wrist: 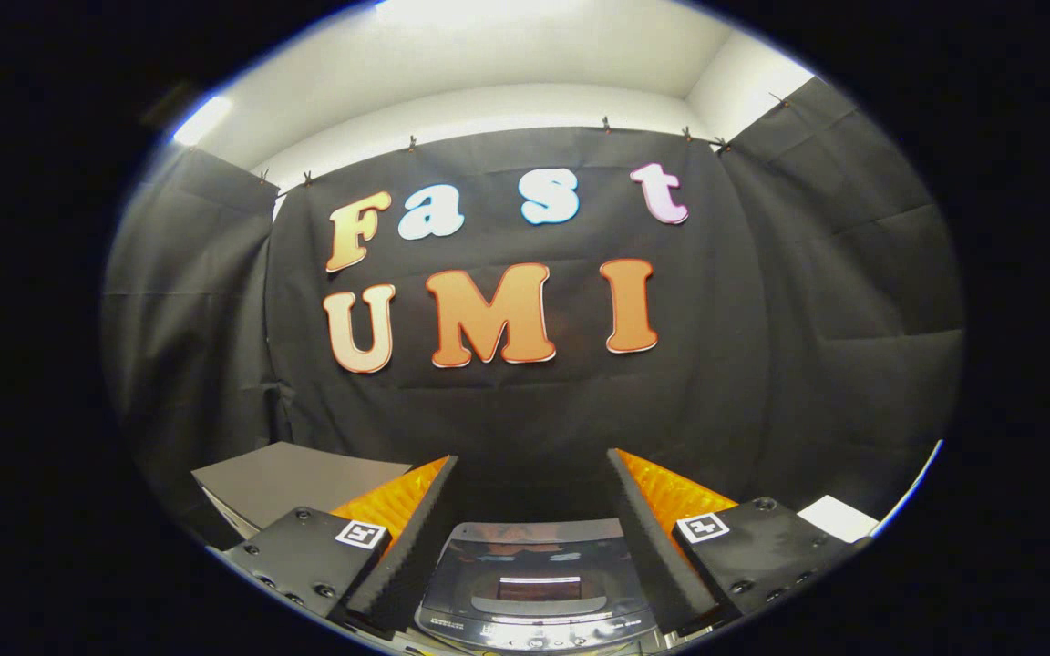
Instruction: Put the clothes into the washing machine and then close the washing machine lid.
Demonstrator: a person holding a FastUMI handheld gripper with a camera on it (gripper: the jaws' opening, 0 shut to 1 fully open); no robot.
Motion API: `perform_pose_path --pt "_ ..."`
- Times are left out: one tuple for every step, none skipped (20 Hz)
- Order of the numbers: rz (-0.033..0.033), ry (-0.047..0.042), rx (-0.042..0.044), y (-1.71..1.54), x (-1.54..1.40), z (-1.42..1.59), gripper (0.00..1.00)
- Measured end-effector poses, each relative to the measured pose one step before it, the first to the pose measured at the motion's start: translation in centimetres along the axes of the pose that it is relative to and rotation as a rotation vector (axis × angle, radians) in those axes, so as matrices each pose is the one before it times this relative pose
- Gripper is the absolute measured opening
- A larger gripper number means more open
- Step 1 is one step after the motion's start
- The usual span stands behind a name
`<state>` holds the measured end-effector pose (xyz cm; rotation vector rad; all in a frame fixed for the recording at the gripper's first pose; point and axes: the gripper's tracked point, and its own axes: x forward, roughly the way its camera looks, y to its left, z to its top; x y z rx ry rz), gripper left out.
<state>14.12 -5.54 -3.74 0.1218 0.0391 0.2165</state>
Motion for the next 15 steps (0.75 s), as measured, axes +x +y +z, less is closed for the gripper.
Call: perform_pose_path --pt "-0.01334 -0.0035 -0.00226 -0.45 -0.781 0.179 1.0" --pt "-0.01279 -0.00094 -0.006 -0.369 -0.529 -0.051 1.0" --pt "-0.01448 -0.0008 -0.00596 -0.486 -0.595 0.075 1.0" --pt "-0.01081 -0.00205 -0.00388 -0.467 -0.496 0.187 1.0" --pt "-0.00835 -0.00123 -0.00208 -0.3 -0.569 0.021 1.0" --pt "-0.00698 0.00065 -0.00054 -0.25 -0.383 -0.079 1.0" --pt "-0.00477 -0.00238 0.00103 -0.187 -0.442 0.067 1.0" --pt "-0.00282 -0.00221 0.0 -0.154 -0.31 0.062 1.0" --pt "-0.00229 -0.00163 -0.00157 -0.1 -0.26 0.008 1.0" --pt "-0.0011 -0.001 -0.0027 -0.07 -0.196 0.013 1.0" --pt "-0.00079 0.00024 -0.00346 -0.147 -0.274 -0.076 1.0" --pt "-0.00164 -0.0003 -0.00147 -0.121 -0.204 0.102 1.0" --pt "0.00223 -0.0014 0.00031 -0.035 -0.177 0.137 1.0" --pt "0.00218 -0.00294 -0.00145 -0.125 -0.28 0.067 1.0" --pt "-0.00118 -0.00079 -0.00444 -0.147 -0.19 0.038 1.0"
